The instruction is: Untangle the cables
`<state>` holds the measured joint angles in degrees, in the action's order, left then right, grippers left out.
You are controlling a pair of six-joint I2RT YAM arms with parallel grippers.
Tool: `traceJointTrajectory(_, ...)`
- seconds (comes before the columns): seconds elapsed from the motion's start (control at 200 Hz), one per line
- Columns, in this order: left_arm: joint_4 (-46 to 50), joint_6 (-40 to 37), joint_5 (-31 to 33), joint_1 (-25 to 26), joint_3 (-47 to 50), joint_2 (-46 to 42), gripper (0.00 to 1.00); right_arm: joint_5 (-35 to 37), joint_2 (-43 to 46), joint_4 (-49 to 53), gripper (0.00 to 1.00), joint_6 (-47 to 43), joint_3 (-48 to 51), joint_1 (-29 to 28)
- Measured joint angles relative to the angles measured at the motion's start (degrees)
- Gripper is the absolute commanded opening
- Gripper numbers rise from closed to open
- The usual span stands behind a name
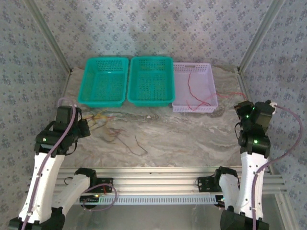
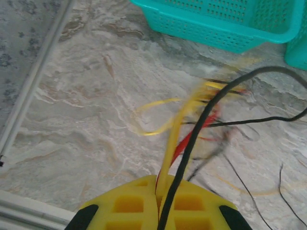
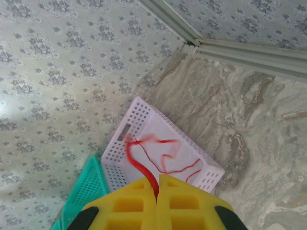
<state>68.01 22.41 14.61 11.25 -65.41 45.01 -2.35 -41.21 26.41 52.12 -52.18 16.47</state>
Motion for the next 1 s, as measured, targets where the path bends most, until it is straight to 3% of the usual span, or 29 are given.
traceJointTrajectory(0.23, -2.3, 1.7, -7.4, -0.3, 1.5, 0.0, 0.0, -1.3, -1.4, -5.4, 0.0, 1.0, -0.6, -1.0)
traceJointTrajectory(0.365, -5.2, 4.1, -13.0, 1.1, 4.5, 1.5, 0.0, -0.5, -5.3, -5.6, 0.0, -0.9, -7.2, -6.5)
traceJointTrajectory(0.655, -11.2, 8.2, -13.7, 14.4, 3.8, 6.9, 0.0, -1.9, -20.1, -5.5, 0.0, -9.5, -28.5, -14.7)
traceJointTrajectory(0.999, -18.3, 10.3, -10.1, 27.8, 1.9, 12.2, 0.0, 5.0, -37.4, -4.9, 0.0, -20.1, -35.1, -19.4)
